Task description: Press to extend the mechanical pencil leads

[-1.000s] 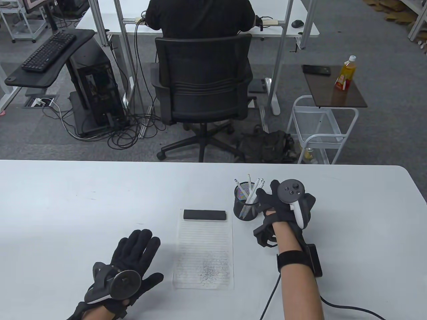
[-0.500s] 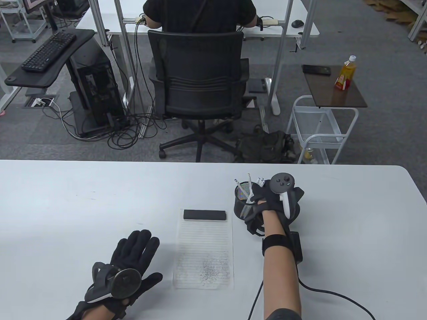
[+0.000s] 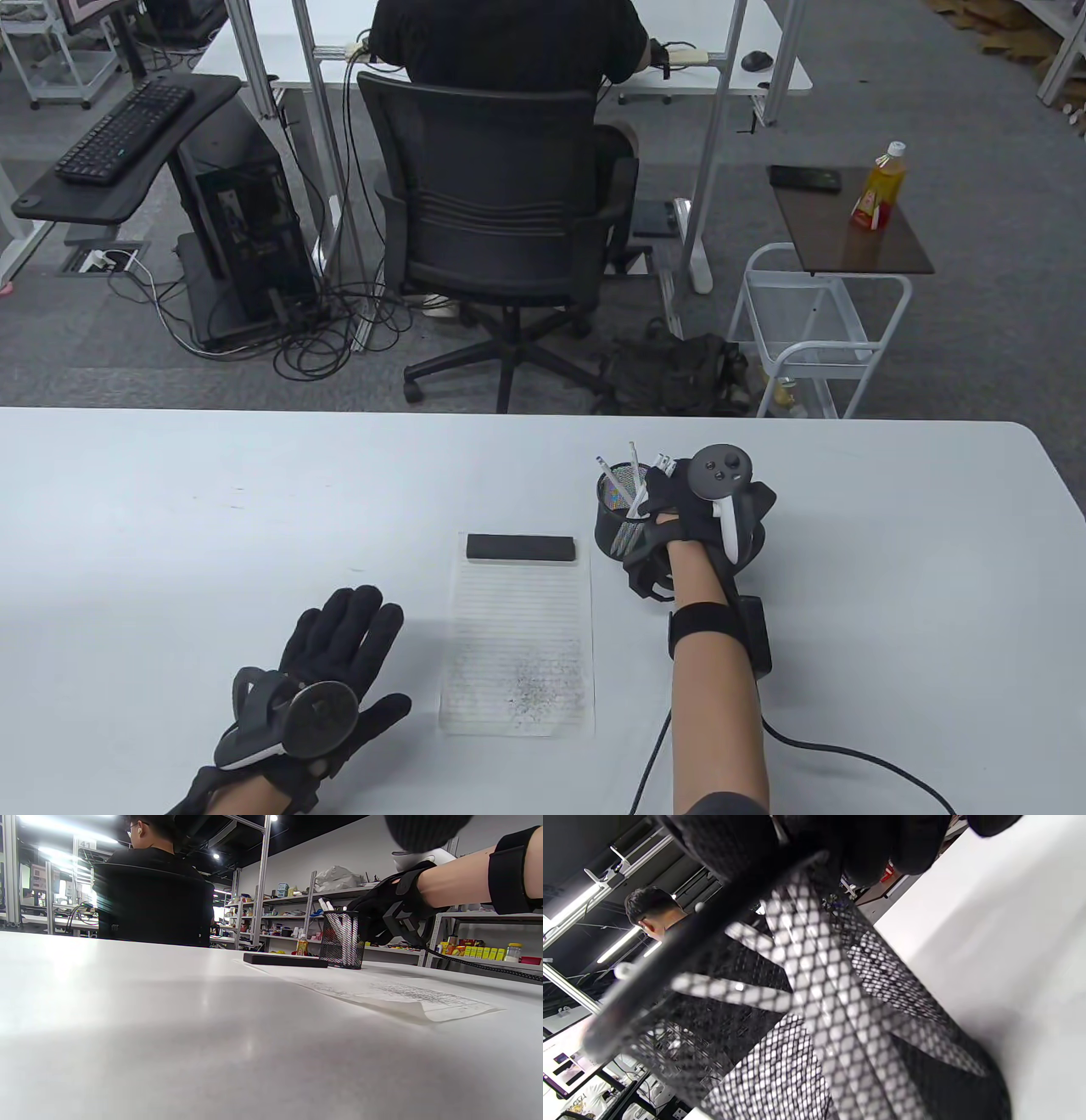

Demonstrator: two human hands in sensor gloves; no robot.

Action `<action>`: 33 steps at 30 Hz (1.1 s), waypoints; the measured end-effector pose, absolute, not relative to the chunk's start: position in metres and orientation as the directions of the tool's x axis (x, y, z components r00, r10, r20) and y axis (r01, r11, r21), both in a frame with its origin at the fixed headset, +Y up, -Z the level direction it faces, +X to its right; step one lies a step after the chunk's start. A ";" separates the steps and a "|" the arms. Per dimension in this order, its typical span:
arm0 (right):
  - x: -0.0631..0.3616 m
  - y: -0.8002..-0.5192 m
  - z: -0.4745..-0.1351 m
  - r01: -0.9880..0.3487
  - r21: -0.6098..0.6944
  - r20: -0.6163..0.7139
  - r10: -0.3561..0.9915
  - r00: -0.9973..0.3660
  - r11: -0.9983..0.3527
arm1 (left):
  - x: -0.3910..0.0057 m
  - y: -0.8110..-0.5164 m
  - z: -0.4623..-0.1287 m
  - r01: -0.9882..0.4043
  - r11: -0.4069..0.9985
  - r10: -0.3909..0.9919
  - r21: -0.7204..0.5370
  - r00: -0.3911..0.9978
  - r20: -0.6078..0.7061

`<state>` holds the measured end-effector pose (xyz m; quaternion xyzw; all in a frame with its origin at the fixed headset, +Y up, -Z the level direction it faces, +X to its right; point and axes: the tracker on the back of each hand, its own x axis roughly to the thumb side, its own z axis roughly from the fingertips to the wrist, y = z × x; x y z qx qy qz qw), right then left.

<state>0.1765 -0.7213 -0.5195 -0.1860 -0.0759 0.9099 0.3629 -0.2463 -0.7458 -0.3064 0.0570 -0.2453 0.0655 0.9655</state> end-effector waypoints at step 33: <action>0.160 -0.744 -0.393 -0.938 0.154 0.143 0.932 0.332 0.310 | -0.248 -0.749 -0.306 -0.178 0.983 0.134 0.046 0.866 0.482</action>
